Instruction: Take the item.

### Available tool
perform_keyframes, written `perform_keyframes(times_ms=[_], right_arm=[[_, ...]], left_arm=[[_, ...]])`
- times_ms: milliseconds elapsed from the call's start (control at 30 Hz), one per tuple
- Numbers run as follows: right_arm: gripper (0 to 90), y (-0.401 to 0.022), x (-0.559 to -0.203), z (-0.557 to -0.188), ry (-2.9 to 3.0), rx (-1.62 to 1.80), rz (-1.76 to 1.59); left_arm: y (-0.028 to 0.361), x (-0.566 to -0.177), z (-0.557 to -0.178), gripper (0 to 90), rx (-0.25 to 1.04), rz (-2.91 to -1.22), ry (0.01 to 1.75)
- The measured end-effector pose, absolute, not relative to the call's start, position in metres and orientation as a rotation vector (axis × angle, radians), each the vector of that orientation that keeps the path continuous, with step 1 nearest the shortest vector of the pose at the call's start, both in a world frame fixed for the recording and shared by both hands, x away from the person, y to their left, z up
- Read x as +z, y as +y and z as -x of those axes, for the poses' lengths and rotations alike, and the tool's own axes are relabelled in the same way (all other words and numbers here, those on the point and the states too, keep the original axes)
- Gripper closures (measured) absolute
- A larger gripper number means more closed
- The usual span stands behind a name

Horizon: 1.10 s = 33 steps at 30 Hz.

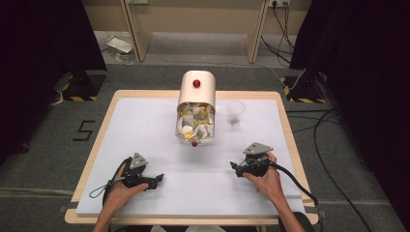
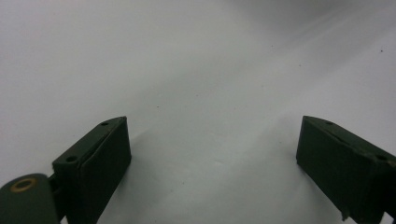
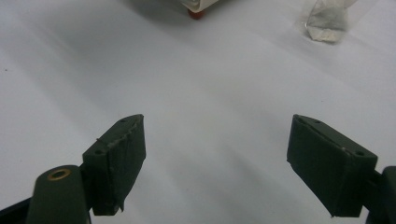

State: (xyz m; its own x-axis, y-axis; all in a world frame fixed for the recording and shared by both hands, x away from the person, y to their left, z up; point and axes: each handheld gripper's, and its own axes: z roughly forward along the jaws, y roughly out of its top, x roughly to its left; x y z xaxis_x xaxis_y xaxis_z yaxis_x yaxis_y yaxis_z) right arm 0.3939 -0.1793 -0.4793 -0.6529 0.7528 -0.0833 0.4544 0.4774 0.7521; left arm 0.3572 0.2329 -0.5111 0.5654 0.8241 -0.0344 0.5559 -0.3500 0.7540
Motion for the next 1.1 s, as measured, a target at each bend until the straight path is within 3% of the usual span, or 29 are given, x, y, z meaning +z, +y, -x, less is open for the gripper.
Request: perform_keyframes(times_ms=[1100], right_arm=[[20.1,-0.187,-0.489,-0.363,2.407,0.956,-1.02]], left_arm=[[0.233,-0.511,-0.357,9.2,0.459,-2.053,1.102]])
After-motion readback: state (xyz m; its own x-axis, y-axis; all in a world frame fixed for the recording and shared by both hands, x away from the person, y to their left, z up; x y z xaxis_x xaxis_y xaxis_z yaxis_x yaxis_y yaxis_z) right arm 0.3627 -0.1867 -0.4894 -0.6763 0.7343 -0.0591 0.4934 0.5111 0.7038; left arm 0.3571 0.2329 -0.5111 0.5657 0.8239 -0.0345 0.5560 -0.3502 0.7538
